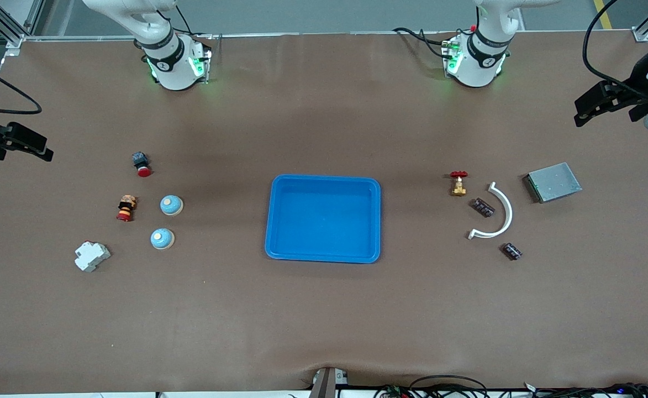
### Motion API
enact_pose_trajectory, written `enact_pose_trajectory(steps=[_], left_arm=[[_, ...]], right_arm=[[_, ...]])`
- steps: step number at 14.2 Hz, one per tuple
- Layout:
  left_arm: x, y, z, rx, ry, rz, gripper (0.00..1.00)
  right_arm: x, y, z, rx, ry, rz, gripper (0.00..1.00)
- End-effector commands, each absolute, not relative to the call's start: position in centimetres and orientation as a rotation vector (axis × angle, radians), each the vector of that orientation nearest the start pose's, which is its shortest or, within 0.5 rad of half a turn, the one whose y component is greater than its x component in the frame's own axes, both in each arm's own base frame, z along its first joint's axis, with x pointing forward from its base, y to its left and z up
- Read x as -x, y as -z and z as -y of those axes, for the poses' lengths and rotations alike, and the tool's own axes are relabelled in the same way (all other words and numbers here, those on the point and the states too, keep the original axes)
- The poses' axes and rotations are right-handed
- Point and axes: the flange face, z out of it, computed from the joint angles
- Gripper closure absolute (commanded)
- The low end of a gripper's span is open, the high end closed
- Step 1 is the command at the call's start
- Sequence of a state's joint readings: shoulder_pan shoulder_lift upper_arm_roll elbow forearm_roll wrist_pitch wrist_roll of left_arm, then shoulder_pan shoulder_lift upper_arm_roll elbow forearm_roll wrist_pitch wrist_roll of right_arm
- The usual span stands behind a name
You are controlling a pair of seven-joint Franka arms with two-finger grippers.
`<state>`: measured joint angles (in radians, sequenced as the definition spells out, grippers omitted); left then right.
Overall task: Place electrolytic capacitor and blue bell in tray
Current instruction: 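Move the left gripper toward the capacitor while the right gripper approaches the bells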
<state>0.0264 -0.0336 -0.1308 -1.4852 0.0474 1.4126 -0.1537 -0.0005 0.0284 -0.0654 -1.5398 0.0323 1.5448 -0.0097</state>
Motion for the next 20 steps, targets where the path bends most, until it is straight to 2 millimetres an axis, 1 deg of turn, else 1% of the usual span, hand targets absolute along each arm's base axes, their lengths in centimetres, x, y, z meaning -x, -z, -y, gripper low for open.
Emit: enact_pose_trajectory(steps=[1,5,6,7,9,10,12,14,15,17,18,19,20], left_arm=[[-52.1,-67.5,5.2,3.096,-0.054,0.073,0.00],[-52.8,-67.0,5.2,3.093,-0.065,0.095,0.00],[-53.1,-66.8,5.2,3.097,-0.073,0.094,0.00],[-53.4,-65.5,5.1,3.092,-0.112,0.091,0.00],[-54.0,-62.5,5.4,3.083,-0.168,0.097,0.00],[-54.4,-60.9,5.4,3.085,-0.166,0.097,0.00],[-54.6,-57.0,5.2,3.081,-0.165,0.107,0.00],[-54.5,-53.8,5.2,3.078,-0.150,0.178,0.00],[-54.5,-52.0,5.2,3.078,-0.140,0.180,0.00],[-54.2,-48.9,5.1,3.080,-0.133,0.190,0.00],[-53.8,-47.4,5.1,3.073,-0.141,0.244,0.00],[-53.4,-46.5,5.6,3.062,-0.126,0.338,0.00],[-52.9,-45.0,6.8,3.053,-0.119,0.380,0.00]], right_arm=[[-55.0,-62.5,3.1,3.092,-0.028,-0.089,0.00],[-55.1,-62.5,3.1,3.092,-0.028,-0.089,0.00],[-54.9,-62.0,3.1,3.090,-0.040,-0.092,0.00],[-54.5,-61.3,3.1,3.074,-0.037,-0.100,0.00],[-53.3,-58.8,2.7,3.064,0.012,-0.108,0.00],[-52.9,-57.3,2.1,3.062,0.022,-0.134,0.00],[-52.6,-54.8,0.4,3.060,0.017,-0.174,0.00],[-52.5,-52.2,-1.2,3.060,0.025,-0.182,0.00],[-52.4,-50.7,-1.8,3.061,0.031,-0.181,0.00],[-52.1,-47.9,-2.8,3.061,0.050,-0.176,0.00],[-51.8,-46.3,-3.2,3.064,0.057,-0.167,0.00],[-51.4,-44.5,-3.2,3.065,0.067,-0.170,0.00],[-51.0,-42.9,-3.3,3.065,0.083,-0.170,0.00]])
